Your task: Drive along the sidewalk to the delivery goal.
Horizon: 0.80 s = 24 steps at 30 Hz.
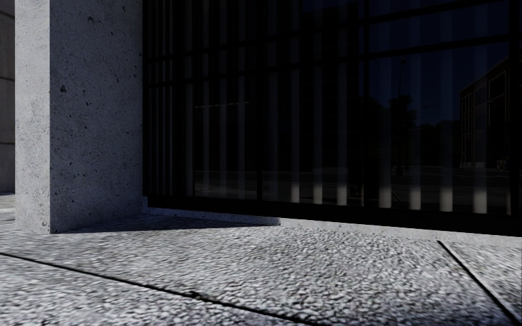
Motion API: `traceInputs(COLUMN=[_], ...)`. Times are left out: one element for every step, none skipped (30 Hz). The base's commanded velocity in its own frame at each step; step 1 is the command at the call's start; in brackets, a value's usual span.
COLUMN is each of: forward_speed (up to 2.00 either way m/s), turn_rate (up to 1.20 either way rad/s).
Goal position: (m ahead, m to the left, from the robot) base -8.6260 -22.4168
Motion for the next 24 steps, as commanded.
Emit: traceInputs(forward_speed=[0.0,0.0,0.0,0.0,0.0,0.0,0.0,0.0,0.0,0.0,0.0,0.0,0.0,0.0,0.0,0.0,0.0,0.0,0.0,0.0,0.0,0.0,0.0,0.0], turn_rate=[0.0,0.0,0.0,0.0,0.0,0.0,0.0,0.0,0.0,0.0,0.0,0.0,0.0,0.0,0.0,0.0,0.0,0.0,0.0,0.0,0.0,0.0,0.0,0.0])
